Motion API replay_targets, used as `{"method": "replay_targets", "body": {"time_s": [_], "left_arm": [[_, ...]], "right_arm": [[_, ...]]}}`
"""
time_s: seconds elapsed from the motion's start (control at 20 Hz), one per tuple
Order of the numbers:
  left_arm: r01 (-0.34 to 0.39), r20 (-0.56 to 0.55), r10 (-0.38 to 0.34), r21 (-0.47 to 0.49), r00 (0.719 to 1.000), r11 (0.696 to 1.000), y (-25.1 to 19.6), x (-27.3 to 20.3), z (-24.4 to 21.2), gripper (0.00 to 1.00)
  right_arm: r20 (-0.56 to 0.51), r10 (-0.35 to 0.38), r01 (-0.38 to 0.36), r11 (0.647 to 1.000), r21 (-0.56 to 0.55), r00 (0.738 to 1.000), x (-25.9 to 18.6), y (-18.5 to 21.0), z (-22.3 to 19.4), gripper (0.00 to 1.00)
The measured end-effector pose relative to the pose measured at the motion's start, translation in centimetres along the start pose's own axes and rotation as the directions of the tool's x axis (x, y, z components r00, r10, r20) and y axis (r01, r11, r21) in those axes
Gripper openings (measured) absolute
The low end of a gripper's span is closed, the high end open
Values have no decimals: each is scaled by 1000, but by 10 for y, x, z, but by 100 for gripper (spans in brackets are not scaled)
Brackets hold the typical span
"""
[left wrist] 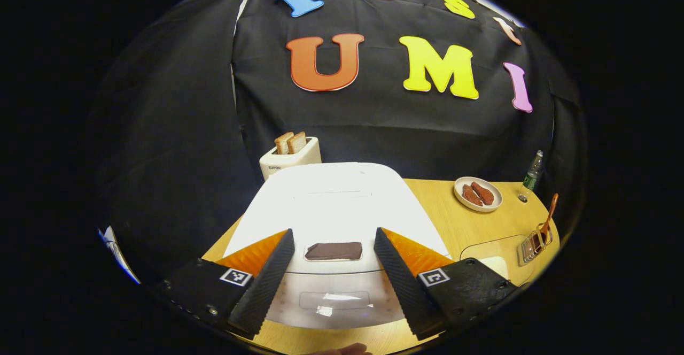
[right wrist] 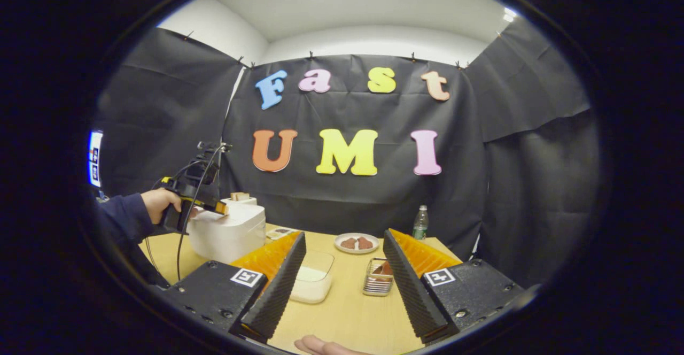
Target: Close the left gripper, press the button to open the rice cooker; take a wooden spoon from the chopstick holder with the right hand, scoop a spoonful of rice and pour it into the rice cooker, then put the wooden spoon back into the chopstick holder.
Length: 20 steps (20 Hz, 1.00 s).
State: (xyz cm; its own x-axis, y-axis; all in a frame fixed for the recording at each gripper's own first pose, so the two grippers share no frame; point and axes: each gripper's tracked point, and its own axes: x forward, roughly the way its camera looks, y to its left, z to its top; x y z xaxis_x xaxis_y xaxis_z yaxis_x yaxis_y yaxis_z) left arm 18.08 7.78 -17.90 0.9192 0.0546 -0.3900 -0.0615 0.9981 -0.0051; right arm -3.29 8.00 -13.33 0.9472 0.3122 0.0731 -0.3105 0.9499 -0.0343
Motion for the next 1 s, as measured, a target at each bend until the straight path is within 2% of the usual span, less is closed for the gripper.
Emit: {"method": "replay_targets", "body": {"time_s": [0.25, 0.45, 0.65, 0.85, 1.0], "left_arm": [[-13, 56, 14, -10, 998, 1000, 2, 3, 1, 99], [0, 131, 3, -26, 991, 1000, -1, -11, 3, 98], [24, 192, -10, -70, 981, 997, -6, -48, 9, 95], [86, 263, -71, -44, 962, 995, -28, -109, 24, 94], [96, 303, -81, -34, 950, 995, -39, -159, 36, 94]], "right_arm": [[-52, -11, 10, 1000, -18, 999, 19, 0, -6, 95], [-63, -21, 20, 1000, -23, 998, 17, -2, -5, 95], [-103, -45, 45, 999, -2, 994, 8, -12, -13, 95], [-125, -73, 75, 997, 10, 989, -13, -24, -7, 95], [-115, -105, 107, 994, 15, 988, -31, -31, 1, 94]]}}
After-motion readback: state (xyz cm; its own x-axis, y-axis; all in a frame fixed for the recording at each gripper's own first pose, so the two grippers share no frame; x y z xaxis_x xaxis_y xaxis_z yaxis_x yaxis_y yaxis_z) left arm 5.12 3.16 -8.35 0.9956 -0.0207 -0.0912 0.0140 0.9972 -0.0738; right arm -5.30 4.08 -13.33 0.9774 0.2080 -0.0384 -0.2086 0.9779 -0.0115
